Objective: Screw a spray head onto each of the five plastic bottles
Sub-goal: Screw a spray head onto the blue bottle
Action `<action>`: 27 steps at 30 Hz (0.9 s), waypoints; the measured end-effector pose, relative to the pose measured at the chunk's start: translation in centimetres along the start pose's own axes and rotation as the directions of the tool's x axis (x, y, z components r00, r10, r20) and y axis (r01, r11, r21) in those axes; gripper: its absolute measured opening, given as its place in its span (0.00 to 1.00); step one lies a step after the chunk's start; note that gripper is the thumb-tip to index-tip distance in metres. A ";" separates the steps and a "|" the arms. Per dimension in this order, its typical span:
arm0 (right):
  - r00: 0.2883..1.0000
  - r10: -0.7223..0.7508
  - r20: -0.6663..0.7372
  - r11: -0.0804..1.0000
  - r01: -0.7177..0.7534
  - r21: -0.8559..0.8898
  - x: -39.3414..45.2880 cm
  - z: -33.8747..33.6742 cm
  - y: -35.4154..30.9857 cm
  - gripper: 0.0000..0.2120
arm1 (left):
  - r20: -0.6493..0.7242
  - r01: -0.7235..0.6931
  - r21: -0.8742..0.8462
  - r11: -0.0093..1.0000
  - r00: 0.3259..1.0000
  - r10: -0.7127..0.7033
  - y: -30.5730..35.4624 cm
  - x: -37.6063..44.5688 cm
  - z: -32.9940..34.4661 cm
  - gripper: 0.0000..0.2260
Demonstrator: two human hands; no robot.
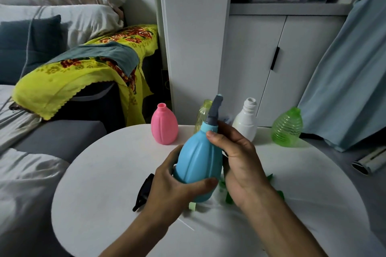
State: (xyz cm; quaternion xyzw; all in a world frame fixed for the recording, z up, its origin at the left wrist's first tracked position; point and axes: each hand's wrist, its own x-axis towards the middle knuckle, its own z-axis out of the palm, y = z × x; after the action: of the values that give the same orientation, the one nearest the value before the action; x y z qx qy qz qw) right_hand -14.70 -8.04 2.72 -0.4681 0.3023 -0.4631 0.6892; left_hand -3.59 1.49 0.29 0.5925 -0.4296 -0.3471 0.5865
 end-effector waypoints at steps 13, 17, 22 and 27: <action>0.997 -0.066 -0.049 0.980 0.056 -0.193 -0.5 1.6 0.9 0.17 | 0.040 0.099 -0.082 0.992 0.995 -0.096 0.1 0.7 -0.5 0.30; 0.989 -0.124 -0.082 0.976 0.106 -0.192 -0.8 1.8 1.5 0.15 | 0.057 0.132 -0.134 0.982 0.990 -0.126 0.3 0.6 -0.7 0.28; 0.995 -0.011 -0.096 0.997 0.019 0.078 -0.6 1.4 1.3 0.15 | 0.111 0.168 -0.156 0.973 0.982 -0.152 0.9 0.5 -1.2 0.29; 0.991 0.072 0.110 0.970 -0.096 0.224 0.6 -0.1 0.2 0.14 | 0.308 0.293 -0.211 0.933 0.925 -0.221 1.3 0.4 -2.2 0.25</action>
State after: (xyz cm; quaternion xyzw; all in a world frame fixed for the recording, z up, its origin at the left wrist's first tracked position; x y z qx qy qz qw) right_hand -14.46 -8.64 2.51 -0.3952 0.2314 -0.4410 0.7719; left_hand -1.53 2.04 1.78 0.5094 -0.3781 -0.5534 0.5397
